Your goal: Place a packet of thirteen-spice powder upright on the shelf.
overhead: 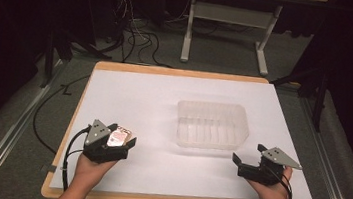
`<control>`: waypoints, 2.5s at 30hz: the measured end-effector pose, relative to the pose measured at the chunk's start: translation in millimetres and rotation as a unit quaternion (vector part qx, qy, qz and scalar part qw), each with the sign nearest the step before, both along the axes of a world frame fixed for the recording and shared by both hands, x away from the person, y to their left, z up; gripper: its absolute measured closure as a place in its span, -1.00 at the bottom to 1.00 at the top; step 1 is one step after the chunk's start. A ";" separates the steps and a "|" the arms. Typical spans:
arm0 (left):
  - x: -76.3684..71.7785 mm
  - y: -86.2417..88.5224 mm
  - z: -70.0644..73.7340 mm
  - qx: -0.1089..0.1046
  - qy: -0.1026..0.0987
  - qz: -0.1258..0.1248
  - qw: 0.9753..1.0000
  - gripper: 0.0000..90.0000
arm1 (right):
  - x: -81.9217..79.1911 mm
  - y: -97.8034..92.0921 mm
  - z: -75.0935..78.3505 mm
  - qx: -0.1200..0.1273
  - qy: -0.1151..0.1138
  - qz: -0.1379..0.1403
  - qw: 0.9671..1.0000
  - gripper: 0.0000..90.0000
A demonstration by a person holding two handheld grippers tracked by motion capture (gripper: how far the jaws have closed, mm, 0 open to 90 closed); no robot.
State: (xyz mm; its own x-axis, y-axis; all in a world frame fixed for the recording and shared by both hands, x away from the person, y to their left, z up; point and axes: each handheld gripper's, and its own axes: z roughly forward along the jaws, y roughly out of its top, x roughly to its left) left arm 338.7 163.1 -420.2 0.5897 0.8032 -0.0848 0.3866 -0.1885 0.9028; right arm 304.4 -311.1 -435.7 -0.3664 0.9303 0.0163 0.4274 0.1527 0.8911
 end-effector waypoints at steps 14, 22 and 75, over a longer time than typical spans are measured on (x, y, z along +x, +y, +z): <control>0.8 5.0 -2.5 0.005 0.008 0.002 1.000 -0.62 | -0.7 0.3 -1.3 0.003 0.001 -0.004 1.000 -0.95; 1.8 2.7 -4.1 0.011 0.011 -0.001 1.000 -0.62 | 0.3 -2.6 -3.0 0.006 0.005 -0.012 1.000 -0.95; 1.9 53.0 -34.4 0.153 0.154 0.137 0.966 0.77 | 1.9 -14.3 -6.8 0.013 0.014 -0.024 1.000 -0.65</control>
